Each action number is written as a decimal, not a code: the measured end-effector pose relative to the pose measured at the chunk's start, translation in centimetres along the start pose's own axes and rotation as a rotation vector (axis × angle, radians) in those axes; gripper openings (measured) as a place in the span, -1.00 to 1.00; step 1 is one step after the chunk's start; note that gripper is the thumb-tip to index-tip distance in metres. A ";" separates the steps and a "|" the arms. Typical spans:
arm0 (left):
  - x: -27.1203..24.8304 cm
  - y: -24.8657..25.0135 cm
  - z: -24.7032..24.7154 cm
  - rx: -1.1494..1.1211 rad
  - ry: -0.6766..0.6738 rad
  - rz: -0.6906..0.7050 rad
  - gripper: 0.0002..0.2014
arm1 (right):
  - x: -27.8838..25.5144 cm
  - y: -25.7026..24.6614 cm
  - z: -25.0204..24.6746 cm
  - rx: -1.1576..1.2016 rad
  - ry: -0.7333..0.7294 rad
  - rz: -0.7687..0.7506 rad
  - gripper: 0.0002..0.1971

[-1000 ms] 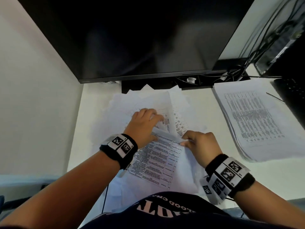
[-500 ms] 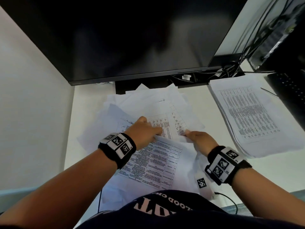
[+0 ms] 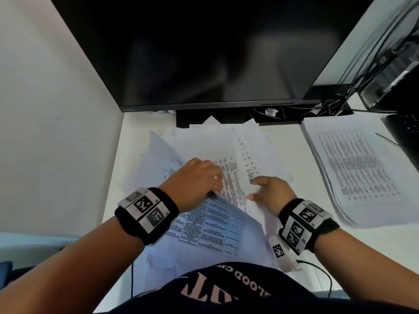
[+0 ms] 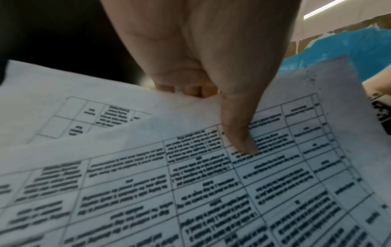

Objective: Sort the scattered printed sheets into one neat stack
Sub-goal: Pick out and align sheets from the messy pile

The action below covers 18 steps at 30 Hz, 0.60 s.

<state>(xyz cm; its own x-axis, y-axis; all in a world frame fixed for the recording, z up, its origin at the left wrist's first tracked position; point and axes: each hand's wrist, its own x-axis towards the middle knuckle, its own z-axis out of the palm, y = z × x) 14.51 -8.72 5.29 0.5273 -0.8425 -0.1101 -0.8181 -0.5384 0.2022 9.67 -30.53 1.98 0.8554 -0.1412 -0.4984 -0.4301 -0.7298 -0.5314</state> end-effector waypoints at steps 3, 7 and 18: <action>1.0 0.3 -0.7 0.150 0.102 0.048 -0.90 | -1.8 -1.3 -1.1 -0.068 0.031 -0.134 -0.65; 2.6 1.1 -2.1 0.240 0.086 0.139 -0.86 | -3.6 -2.5 -1.5 -0.075 0.003 -0.264 -0.79; 0.9 -2.3 -3.3 -0.279 0.053 -0.320 -0.71 | -2.0 2.9 -3.6 0.341 0.104 -0.077 -0.84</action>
<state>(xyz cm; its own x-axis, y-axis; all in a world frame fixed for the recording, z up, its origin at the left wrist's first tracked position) 17.60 -8.23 7.89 0.7614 -0.6280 -0.1610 -0.5221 -0.7412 0.4221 7.75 -34.75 3.93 0.9061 -0.1745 -0.3854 -0.4202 -0.4780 -0.7714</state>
